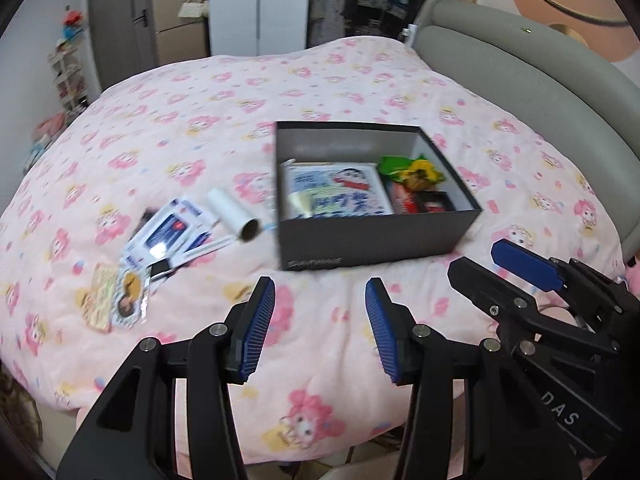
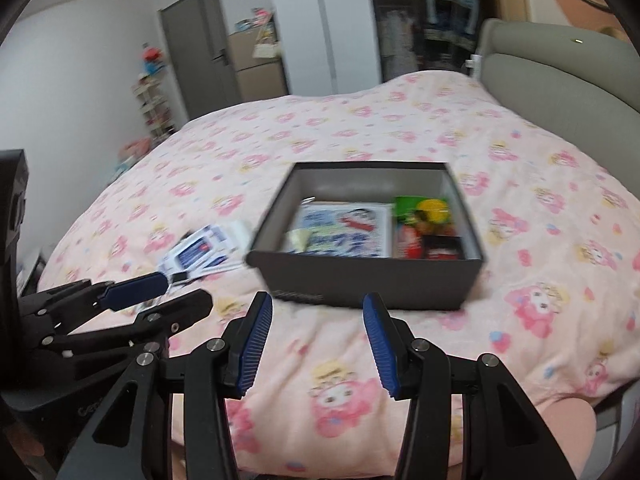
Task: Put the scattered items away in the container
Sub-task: 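Withdraw the right tool from the box toward the scattered items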
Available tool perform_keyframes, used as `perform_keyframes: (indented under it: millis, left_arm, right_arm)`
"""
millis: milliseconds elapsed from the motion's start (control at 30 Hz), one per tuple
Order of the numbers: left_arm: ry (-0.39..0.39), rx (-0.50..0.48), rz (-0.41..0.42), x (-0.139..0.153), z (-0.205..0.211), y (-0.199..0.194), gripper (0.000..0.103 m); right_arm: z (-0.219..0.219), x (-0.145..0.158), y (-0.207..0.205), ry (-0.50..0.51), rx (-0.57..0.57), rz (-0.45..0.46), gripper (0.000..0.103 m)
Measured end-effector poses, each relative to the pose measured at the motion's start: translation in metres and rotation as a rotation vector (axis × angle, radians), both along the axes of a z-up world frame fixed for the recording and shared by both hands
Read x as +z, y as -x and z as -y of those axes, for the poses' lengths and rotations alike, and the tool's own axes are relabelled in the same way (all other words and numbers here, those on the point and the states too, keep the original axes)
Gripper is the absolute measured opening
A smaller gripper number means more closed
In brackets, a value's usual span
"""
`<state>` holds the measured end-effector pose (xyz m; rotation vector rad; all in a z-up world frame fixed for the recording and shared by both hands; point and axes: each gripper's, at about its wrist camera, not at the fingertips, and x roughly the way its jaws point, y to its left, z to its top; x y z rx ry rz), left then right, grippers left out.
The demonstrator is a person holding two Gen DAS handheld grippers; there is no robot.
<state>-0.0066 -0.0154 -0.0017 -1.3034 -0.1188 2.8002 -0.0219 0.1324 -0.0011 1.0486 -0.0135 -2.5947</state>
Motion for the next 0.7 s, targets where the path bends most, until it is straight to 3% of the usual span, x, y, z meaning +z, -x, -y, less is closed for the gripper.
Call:
perform_keyframes:
  millis: [367, 700]
  left_arm:
    - [-0.004, 0.118, 0.017, -0.017, 0.061, -0.019, 0.047]
    - [-0.061, 0.343, 0.029, -0.042, 0.151, -0.025, 0.042]
  right_arm:
    - [0.068, -0.016, -0.004, -0.023, 0.123, 0.009, 0.044]
    - [0.156, -0.033, 0.015, -0.05, 0.312, 0.029, 0.044]
